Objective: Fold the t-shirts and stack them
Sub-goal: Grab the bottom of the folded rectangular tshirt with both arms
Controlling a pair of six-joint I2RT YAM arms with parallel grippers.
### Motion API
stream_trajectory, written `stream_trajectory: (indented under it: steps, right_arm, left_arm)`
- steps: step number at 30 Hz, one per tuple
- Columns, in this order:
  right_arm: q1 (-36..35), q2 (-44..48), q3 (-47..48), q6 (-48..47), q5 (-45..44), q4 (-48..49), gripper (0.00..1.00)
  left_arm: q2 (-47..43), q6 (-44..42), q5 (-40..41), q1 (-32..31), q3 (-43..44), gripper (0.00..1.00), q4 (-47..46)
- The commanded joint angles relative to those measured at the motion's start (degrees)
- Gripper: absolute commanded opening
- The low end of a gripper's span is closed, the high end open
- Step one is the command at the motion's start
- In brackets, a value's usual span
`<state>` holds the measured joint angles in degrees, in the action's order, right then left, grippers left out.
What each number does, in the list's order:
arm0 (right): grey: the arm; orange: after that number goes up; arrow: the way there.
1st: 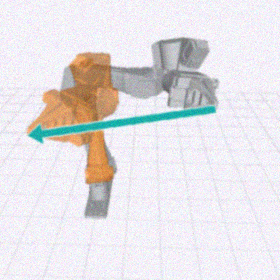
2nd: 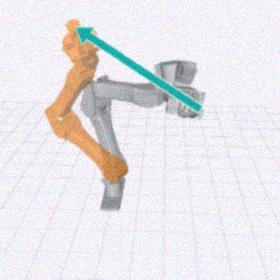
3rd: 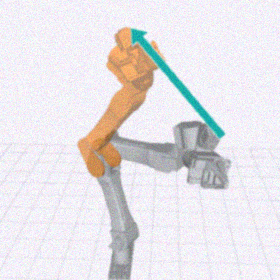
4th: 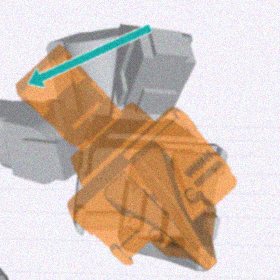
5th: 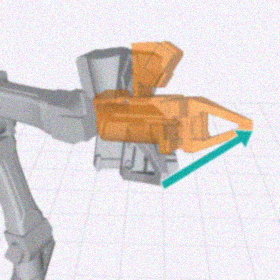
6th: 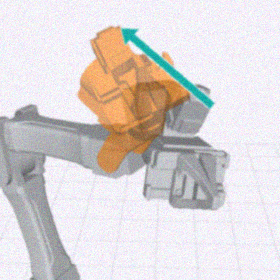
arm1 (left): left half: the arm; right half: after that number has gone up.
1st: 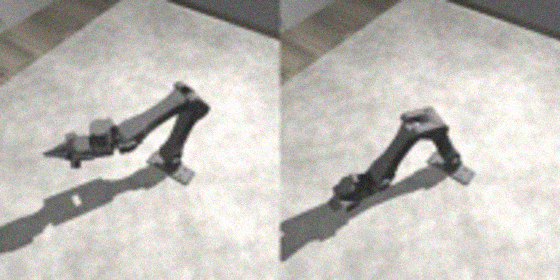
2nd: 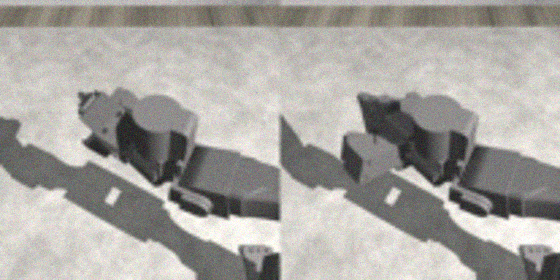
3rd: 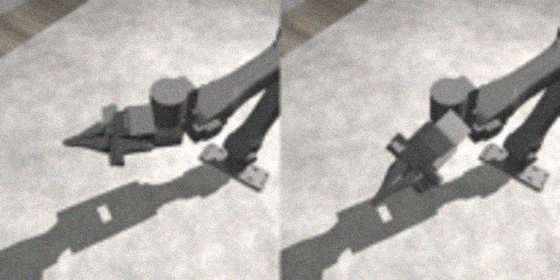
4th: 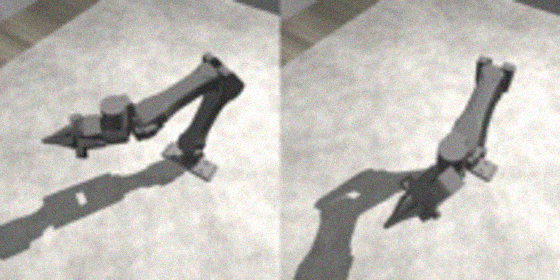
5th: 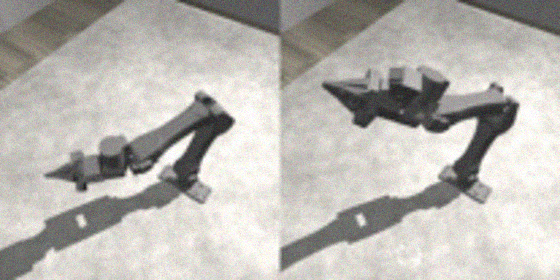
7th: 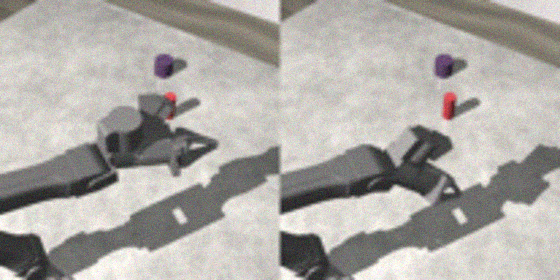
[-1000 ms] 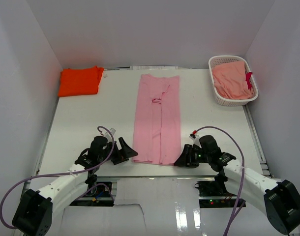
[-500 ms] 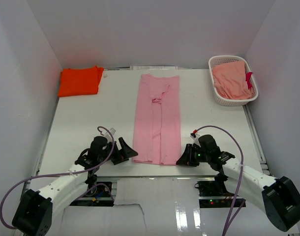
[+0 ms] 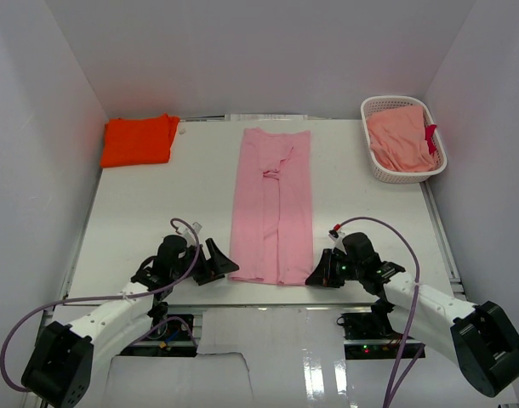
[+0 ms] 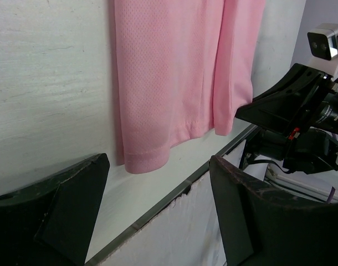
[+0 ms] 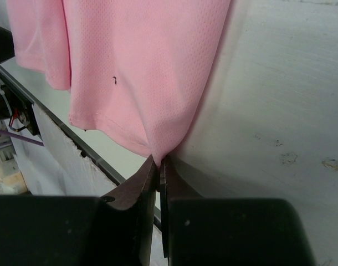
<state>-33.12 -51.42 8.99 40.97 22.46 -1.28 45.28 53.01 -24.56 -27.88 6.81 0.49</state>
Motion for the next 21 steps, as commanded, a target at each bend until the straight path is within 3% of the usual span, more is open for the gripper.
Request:
stream_trajectory:
  steps: [1, 16, 21]
  right_arm:
    - [-0.36, -0.96, 0.59, -1.33, -1.37, -0.3, 0.08]
    - [-0.36, -0.79, 0.85, -1.68, -1.45, -0.48, 0.08]
    - [-0.36, -0.61, 0.94, -1.77, -1.54, -0.74, 0.08]
  left_arm:
    - [1.21, -0.89, 0.3, -0.33, -1.45, 0.84, 2.23]
    - [7.98, -0.1, -1.19, -1.83, -1.62, 0.76, -3.39]
    - [10.53, 0.77, -1.72, -2.79, -2.15, 0.7, -5.94]
